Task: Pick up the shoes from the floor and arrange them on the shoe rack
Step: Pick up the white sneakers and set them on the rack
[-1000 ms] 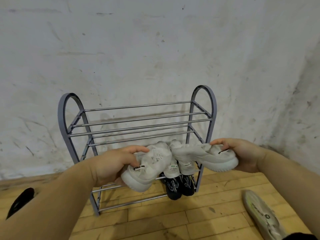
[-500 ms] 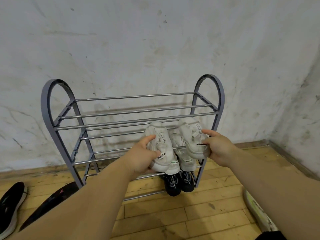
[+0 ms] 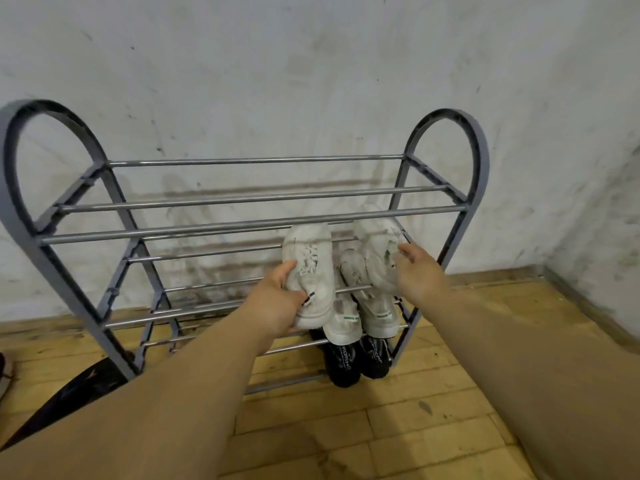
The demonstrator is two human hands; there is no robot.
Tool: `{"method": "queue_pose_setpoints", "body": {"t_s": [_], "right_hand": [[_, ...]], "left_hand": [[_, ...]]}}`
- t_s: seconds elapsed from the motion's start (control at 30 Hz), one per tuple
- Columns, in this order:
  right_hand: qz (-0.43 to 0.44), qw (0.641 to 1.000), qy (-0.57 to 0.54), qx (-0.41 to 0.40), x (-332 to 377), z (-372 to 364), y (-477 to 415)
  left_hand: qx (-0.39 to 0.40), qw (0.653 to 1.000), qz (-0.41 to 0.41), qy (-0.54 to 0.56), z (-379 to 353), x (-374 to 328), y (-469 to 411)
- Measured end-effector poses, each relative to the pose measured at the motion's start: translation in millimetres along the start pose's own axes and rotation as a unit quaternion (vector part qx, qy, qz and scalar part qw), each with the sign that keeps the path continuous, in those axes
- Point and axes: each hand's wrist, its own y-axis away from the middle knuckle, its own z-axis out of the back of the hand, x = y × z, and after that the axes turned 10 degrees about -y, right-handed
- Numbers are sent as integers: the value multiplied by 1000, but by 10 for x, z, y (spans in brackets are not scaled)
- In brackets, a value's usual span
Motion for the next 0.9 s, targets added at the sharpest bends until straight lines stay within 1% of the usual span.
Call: {"method": "queue_pose_setpoints", "body": {"t_s": [0.13, 0.2, 0.33, 0.5, 0.53, 0.57, 0.6, 0.63, 0.67, 0.7, 0.73, 0.77, 0.8, 0.83, 0.9], "right_hand": [[13, 987, 151, 48, -67, -5, 89], [55, 975, 210, 55, -82, -21, 139], [98, 970, 220, 25, -78, -19, 128], [68, 962, 264, -35, -57, 84, 216], [77, 954, 285, -47, 6, 75, 276], [109, 948, 295, -55, 80, 44, 338], [152, 946, 282, -44, 177, 4, 404], [183, 955, 233, -9, 282, -41, 467], [183, 968, 165, 46, 384, -88, 523], [156, 976, 101, 112, 461, -139, 572], [116, 975, 58, 181, 515, -184, 614], [91, 966, 49, 238, 525, -229, 640], [89, 956, 71, 271, 506, -264, 661], [100, 948, 98, 285, 473, -281, 676], [117, 943, 134, 280, 414, -272, 680]], "left_hand": [[-14, 1000, 11, -13, -12, 17, -28], [-7, 999, 36, 2, -14, -34, 2], [8, 998, 55, 9, 3, -105, 107], [23, 999, 45, 8, 23, -163, 198], [26, 999, 44, 13, 27, -166, 205], [29, 998, 46, 22, 34, -169, 212], [30, 998, 49, 33, 41, -172, 214], [30, 997, 52, 44, 51, -174, 213], [30, 997, 56, 54, 60, -173, 208], [27, 996, 58, 61, 69, -172, 202], [26, 996, 60, 67, 76, -175, 194], [28, 995, 60, 72, 78, -174, 184], [32, 996, 56, 67, 74, -176, 181], [39, 997, 51, 51, 74, -185, 191], [50, 998, 44, 19, 71, -211, 218]]}}
